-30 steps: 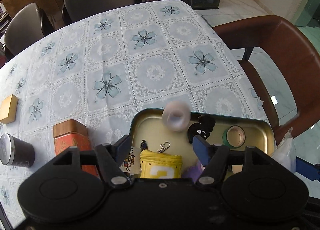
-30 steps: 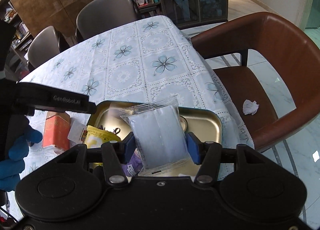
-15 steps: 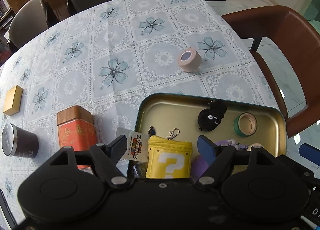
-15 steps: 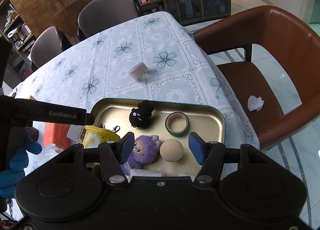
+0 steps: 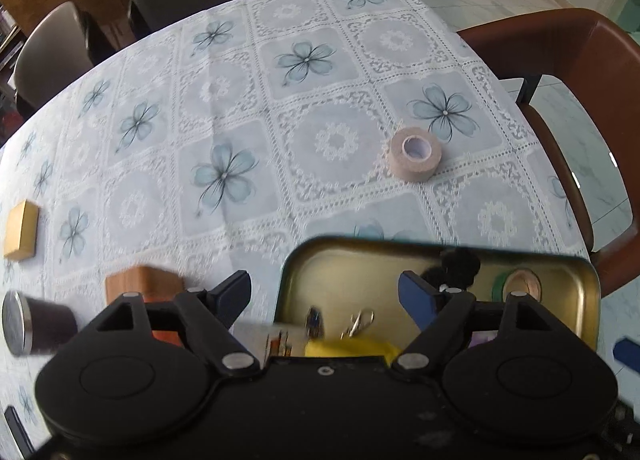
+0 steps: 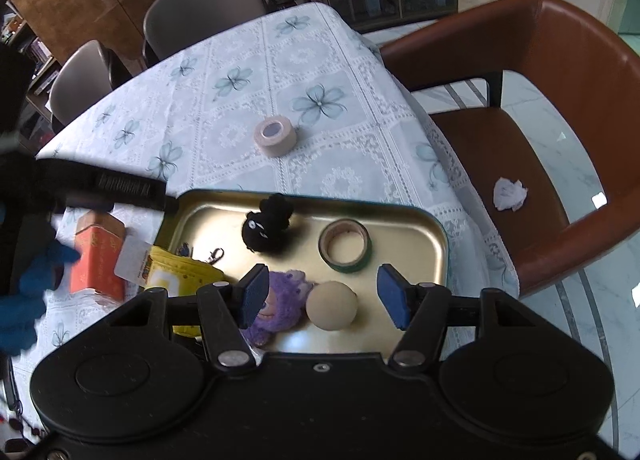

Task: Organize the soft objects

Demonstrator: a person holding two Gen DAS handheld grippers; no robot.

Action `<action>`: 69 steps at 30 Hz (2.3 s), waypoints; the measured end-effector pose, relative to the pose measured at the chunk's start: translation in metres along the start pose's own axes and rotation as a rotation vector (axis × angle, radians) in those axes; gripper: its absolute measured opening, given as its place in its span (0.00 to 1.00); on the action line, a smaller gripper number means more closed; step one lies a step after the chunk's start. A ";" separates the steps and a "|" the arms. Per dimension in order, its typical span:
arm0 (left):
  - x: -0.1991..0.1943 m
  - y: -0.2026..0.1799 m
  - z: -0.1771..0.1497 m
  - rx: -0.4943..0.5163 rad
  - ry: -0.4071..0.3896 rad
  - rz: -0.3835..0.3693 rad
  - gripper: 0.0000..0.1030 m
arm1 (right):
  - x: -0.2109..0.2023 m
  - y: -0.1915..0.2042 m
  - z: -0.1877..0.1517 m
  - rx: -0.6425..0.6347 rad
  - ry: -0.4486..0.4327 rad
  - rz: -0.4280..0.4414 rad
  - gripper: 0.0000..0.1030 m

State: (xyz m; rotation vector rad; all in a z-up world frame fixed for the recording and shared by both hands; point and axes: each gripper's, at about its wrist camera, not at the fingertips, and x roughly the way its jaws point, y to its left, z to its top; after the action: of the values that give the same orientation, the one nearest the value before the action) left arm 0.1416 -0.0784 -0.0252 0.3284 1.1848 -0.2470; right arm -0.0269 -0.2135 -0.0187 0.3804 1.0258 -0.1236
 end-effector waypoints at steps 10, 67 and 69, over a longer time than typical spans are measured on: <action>0.066 -0.052 0.075 0.103 -0.020 -0.002 0.81 | -0.007 -0.024 -0.010 0.058 0.016 -0.029 0.57; -0.075 0.038 -0.138 0.004 -0.049 -0.028 0.95 | -0.014 0.049 -0.048 0.040 0.069 -0.107 0.57; -0.078 0.039 -0.145 0.002 -0.053 -0.039 0.95 | -0.015 0.051 -0.050 0.038 0.072 -0.118 0.57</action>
State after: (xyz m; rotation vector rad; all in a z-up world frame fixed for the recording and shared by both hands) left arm 0.0027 0.0140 0.0034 0.2991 1.1401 -0.2897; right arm -0.0608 -0.1491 -0.0161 0.3611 1.1186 -0.2375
